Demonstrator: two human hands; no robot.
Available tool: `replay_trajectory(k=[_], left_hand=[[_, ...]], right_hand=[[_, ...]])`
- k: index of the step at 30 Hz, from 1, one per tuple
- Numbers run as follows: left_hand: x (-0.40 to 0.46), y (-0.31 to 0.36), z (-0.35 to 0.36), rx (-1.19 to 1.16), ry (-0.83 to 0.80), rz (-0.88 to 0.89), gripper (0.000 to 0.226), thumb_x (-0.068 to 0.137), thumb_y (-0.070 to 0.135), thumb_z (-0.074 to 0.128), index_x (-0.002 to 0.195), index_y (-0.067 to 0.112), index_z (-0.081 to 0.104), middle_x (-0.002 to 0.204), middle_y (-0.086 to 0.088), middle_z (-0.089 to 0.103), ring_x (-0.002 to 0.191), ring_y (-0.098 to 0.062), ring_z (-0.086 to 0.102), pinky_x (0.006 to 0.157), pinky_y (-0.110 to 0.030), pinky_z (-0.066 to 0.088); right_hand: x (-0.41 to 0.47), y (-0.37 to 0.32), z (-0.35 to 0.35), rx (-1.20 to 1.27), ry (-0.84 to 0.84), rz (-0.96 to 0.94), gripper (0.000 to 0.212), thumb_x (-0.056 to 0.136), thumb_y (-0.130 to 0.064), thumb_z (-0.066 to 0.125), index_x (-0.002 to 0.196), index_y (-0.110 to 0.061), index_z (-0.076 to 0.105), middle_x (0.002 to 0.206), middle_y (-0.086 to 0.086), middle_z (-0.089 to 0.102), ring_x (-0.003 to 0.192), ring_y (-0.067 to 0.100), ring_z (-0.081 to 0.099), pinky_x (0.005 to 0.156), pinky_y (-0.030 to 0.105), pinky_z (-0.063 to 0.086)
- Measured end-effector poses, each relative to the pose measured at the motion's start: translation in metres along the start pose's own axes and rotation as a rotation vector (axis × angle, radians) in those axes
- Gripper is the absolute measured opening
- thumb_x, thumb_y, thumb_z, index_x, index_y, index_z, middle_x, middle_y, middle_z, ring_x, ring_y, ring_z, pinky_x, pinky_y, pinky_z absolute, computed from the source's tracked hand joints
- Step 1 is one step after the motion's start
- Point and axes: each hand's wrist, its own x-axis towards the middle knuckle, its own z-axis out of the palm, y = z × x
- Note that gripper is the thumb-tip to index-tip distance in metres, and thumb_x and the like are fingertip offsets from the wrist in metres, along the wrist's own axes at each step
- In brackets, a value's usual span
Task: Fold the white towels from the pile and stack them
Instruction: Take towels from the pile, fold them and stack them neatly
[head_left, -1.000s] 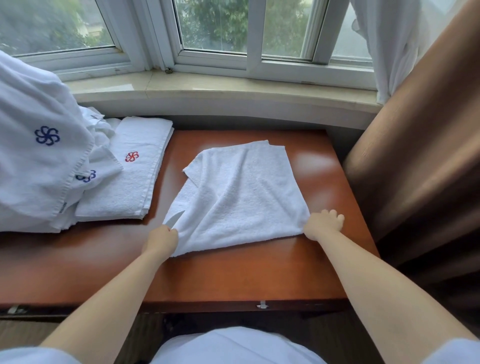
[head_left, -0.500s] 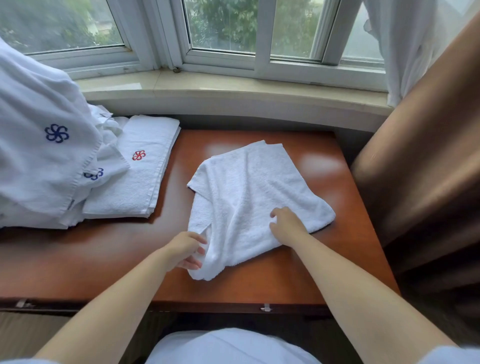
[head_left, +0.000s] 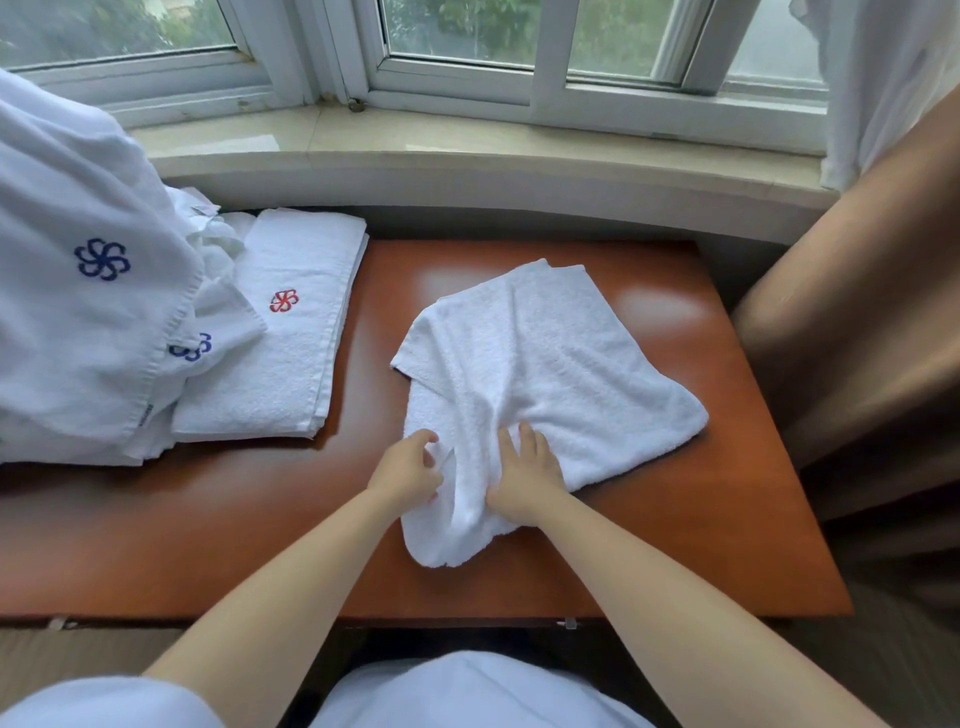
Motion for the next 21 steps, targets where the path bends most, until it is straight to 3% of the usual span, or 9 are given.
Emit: replay_trajectory(k=[2, 5, 7, 9, 11, 13, 15, 18, 21], left_hand=[[0.003, 0.008, -0.001, -0.301, -0.120, -0.165, 0.043, 0.087, 0.006, 0.051, 0.128, 0.018, 0.050, 0.091, -0.005, 0.064, 0.062, -0.023, 0.068, 0.058, -0.031, 0.057], [0.009, 0.015, -0.006, -0.289, -0.274, -0.247, 0.029, 0.087, 0.013, 0.045, 0.112, 0.020, 0.059, 0.077, -0.002, 0.074, 0.059, -0.018, 0.070, 0.050, -0.022, 0.051], [0.017, 0.014, -0.007, -0.296, -0.134, -0.283, 0.029, 0.087, 0.009, 0.045, 0.108, 0.015, 0.063, 0.081, -0.003, 0.072, 0.065, -0.018, 0.069, 0.056, -0.024, 0.054], [0.030, 0.011, -0.008, -0.384, 0.016, -0.324, 0.032, 0.089, 0.007, 0.046, 0.119, 0.012, 0.058, 0.096, -0.008, 0.065, 0.076, -0.021, 0.065, 0.064, -0.029, 0.056], [0.040, 0.011, -0.013, -0.493, 0.074, -0.345, 0.043, 0.091, 0.008, 0.048, 0.134, 0.012, 0.046, 0.110, -0.008, 0.057, 0.085, -0.022, 0.063, 0.071, -0.032, 0.056], [0.049, 0.016, -0.017, -0.600, 0.056, -0.350, 0.057, 0.092, 0.012, 0.053, 0.145, 0.015, 0.032, 0.120, -0.001, 0.047, 0.090, -0.022, 0.062, 0.071, -0.032, 0.055], [0.059, 0.022, -0.023, -0.676, -0.009, -0.365, 0.060, 0.092, 0.019, 0.058, 0.145, 0.015, 0.030, 0.127, -0.003, 0.049, 0.089, -0.020, 0.063, 0.065, -0.030, 0.054], [0.073, 0.028, -0.031, -0.624, -0.101, -0.361, 0.045, 0.092, 0.025, 0.063, 0.130, 0.010, 0.046, 0.111, -0.009, 0.061, 0.089, -0.019, 0.062, 0.064, -0.029, 0.052], [0.085, 0.028, -0.037, -0.561, -0.101, -0.336, 0.038, 0.091, 0.026, 0.066, 0.123, 0.010, 0.053, 0.096, -0.007, 0.060, 0.091, -0.019, 0.058, 0.076, -0.031, 0.050]], right_hand=[[0.004, 0.011, -0.006, -0.063, -0.004, -0.041, 0.082, 0.094, -0.041, 0.041, 0.152, -0.020, -0.013, 0.159, 0.010, -0.019, 0.147, 0.025, -0.015, 0.118, 0.042, -0.002], [0.011, 0.037, -0.027, -0.272, 0.099, -0.084, 0.077, 0.093, -0.027, 0.045, 0.153, -0.023, -0.003, 0.161, 0.004, -0.005, 0.148, 0.021, -0.005, 0.118, 0.045, 0.000], [0.014, 0.054, -0.042, -0.363, 0.142, -0.022, 0.074, 0.093, -0.023, 0.046, 0.153, -0.029, 0.003, 0.161, 0.003, 0.000, 0.148, 0.023, -0.001, 0.117, 0.048, -0.002], [0.014, 0.062, -0.053, -0.388, 0.131, 0.065, 0.072, 0.092, -0.019, 0.046, 0.152, -0.032, 0.009, 0.160, 0.007, 0.001, 0.147, 0.028, -0.001, 0.117, 0.049, -0.003], [0.014, 0.060, -0.059, -0.306, 0.164, 0.120, 0.063, 0.089, -0.014, 0.047, 0.148, -0.027, 0.028, 0.159, 0.009, 0.008, 0.147, 0.029, 0.002, 0.118, 0.046, -0.002], [0.014, 0.053, -0.059, -0.160, 0.297, 0.101, 0.049, 0.086, -0.010, 0.047, 0.133, -0.022, 0.049, 0.152, 0.008, 0.026, 0.142, 0.024, 0.016, 0.118, 0.038, 0.005], [0.013, 0.044, -0.058, 0.018, 0.411, 0.024, 0.046, 0.085, -0.004, 0.047, 0.128, -0.020, 0.054, 0.143, 0.001, 0.038, 0.134, 0.019, 0.030, 0.113, 0.030, 0.017], [0.010, 0.025, -0.059, 0.153, 0.407, -0.121, 0.047, 0.087, -0.001, 0.044, 0.131, -0.017, 0.052, 0.139, -0.004, 0.044, 0.128, 0.017, 0.038, 0.107, 0.026, 0.027], [0.010, 0.011, -0.057, 0.146, 0.360, -0.190, 0.045, 0.088, -0.005, 0.044, 0.131, -0.018, 0.052, 0.136, -0.006, 0.049, 0.121, 0.016, 0.045, 0.104, 0.026, 0.028]])
